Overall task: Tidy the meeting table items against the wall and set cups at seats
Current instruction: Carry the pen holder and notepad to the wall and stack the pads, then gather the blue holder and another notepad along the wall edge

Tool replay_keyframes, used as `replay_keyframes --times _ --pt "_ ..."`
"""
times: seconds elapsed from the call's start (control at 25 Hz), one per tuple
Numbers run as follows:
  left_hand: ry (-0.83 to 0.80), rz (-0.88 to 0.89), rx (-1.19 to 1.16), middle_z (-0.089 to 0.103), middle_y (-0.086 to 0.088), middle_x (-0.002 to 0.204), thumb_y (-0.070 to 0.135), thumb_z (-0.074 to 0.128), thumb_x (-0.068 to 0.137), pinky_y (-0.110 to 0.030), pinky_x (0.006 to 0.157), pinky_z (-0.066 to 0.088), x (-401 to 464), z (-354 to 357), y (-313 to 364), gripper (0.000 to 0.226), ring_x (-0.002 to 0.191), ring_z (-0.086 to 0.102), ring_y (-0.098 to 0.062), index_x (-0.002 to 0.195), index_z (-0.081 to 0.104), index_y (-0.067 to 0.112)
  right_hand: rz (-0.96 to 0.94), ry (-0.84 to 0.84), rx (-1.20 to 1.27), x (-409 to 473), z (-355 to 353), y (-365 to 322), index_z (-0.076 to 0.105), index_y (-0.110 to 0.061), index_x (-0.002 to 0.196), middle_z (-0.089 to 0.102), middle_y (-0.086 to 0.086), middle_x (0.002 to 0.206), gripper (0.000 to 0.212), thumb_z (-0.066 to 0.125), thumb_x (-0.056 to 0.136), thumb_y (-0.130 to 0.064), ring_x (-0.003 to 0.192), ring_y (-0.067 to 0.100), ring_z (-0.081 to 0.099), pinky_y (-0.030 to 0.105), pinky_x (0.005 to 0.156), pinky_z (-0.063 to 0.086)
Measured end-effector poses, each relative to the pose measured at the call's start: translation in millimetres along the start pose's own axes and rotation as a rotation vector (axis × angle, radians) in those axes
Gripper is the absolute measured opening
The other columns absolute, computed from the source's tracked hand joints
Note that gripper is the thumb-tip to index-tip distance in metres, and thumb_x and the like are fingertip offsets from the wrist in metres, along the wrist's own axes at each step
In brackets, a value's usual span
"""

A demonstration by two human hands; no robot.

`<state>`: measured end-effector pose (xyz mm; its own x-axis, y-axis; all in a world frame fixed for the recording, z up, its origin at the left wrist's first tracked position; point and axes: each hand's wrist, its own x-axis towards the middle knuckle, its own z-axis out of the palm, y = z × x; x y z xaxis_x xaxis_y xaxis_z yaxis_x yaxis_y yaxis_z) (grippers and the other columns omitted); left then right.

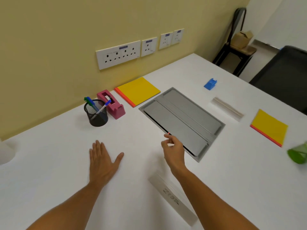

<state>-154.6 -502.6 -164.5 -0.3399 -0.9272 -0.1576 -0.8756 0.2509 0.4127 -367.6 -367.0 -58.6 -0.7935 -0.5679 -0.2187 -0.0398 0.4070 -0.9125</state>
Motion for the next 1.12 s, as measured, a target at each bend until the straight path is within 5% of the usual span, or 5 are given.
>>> replay_keyframes --times 0.24,0.44,0.76,1.12 --pt "-0.230 0.070 -0.102 -0.010 -0.013 0.167 0.066 0.040 0.094 -0.037 0.126 -0.005 -103 -16 19 0.100 0.154 -0.011 -0.020 0.157 -0.003 0.001 -0.046 0.013 -0.182 -100 -103 6 0.067 -0.035 0.112 0.066 -0.012 0.101 0.022 0.059 0.097 -0.020 0.063 -0.002 0.060 0.013 0.062 0.050" --pt "-0.236 0.265 -0.150 -0.013 -0.007 0.167 0.071 0.042 0.090 -0.037 0.126 -0.004 -199 -21 55 0.105 0.154 -0.015 -0.018 0.158 -0.005 0.006 -0.049 0.011 -0.351 -193 -197 20 0.066 -0.034 0.115 0.063 -0.017 0.105 0.023 0.061 0.097 -0.021 0.073 0.005 0.062 0.011 0.068 0.048" --pt "-0.314 0.544 -0.348 -0.001 0.006 0.169 0.079 0.045 0.080 -0.044 0.125 0.013 -318 -44 175 0.103 0.155 -0.002 -0.015 0.160 0.006 0.027 0.096 0.319 -0.094 -346 -315 67 0.065 -0.034 0.119 0.065 -0.012 0.106 0.027 0.063 0.096 -0.019 0.081 0.014 0.067 0.031 0.071 0.060" --pt "-0.409 0.677 -0.548 0.011 0.010 0.167 0.075 0.054 0.080 -0.040 0.124 0.018 -564 -32 277 0.102 0.154 0.008 -0.009 0.160 0.010 0.030 0.078 0.410 0.101 -517 -471 147 0.067 -0.040 0.112 0.068 -0.014 0.105 0.024 0.066 0.095 -0.023 0.082 0.010 0.070 0.027 0.073 0.058"
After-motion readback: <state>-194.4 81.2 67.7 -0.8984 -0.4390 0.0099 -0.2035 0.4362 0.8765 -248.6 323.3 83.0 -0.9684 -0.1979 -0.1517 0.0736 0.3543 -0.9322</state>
